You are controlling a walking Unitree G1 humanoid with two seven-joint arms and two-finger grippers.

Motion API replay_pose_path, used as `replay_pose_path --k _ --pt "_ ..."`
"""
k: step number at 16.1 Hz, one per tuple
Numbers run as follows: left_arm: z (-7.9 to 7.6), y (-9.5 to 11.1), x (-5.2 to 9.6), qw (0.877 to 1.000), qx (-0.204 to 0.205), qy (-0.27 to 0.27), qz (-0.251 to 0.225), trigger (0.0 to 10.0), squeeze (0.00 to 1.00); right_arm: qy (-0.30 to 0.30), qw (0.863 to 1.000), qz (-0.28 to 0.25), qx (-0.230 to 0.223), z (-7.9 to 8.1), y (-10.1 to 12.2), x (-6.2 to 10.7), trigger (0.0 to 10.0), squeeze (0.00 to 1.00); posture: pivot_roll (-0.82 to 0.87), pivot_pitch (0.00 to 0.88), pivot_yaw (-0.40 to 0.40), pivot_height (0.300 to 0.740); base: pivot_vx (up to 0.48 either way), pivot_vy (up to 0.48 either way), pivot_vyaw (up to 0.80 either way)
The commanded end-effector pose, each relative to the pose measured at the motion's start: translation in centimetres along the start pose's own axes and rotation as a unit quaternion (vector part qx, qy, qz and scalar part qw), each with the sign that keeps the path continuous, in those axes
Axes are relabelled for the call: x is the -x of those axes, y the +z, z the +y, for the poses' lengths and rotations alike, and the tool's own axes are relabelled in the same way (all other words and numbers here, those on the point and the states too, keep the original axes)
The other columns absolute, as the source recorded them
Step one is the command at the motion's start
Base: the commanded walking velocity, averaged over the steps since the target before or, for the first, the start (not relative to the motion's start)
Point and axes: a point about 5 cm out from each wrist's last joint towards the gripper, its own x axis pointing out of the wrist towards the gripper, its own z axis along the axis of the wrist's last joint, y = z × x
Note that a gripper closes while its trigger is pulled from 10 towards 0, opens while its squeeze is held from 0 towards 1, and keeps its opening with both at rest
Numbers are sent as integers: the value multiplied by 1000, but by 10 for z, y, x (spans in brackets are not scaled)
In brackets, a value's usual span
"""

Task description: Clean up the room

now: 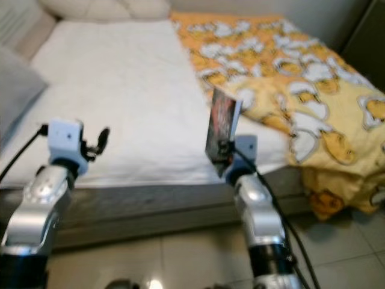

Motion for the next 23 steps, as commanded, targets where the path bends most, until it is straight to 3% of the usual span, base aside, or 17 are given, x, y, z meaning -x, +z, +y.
replay_pose_path --k 1,7,15,23 --pt "-4 6 -2 1000 1 -2 -10 10000 0 6 1000 -26 8 1 13 -2 10000 0 2 0 -40 740 0 439 0" --pt "-3 6 -4 1000 3 -4 -12 10000 0 10 999 -37 0 3 16 -2 10000 0 2 0 -40 740 0 399 0" --pt "-5 10 -3 999 14 -9 -28 10000 0 1 999 -38 -1 2 17 -2 10000 0 4 0 -40 740 0 0 0" --pt "-2 10 -4 1000 15 -2 -26 10000 0 -3 999 -33 -4 1 15 -2 10000 0 6 0 -39 740 281 0 0"
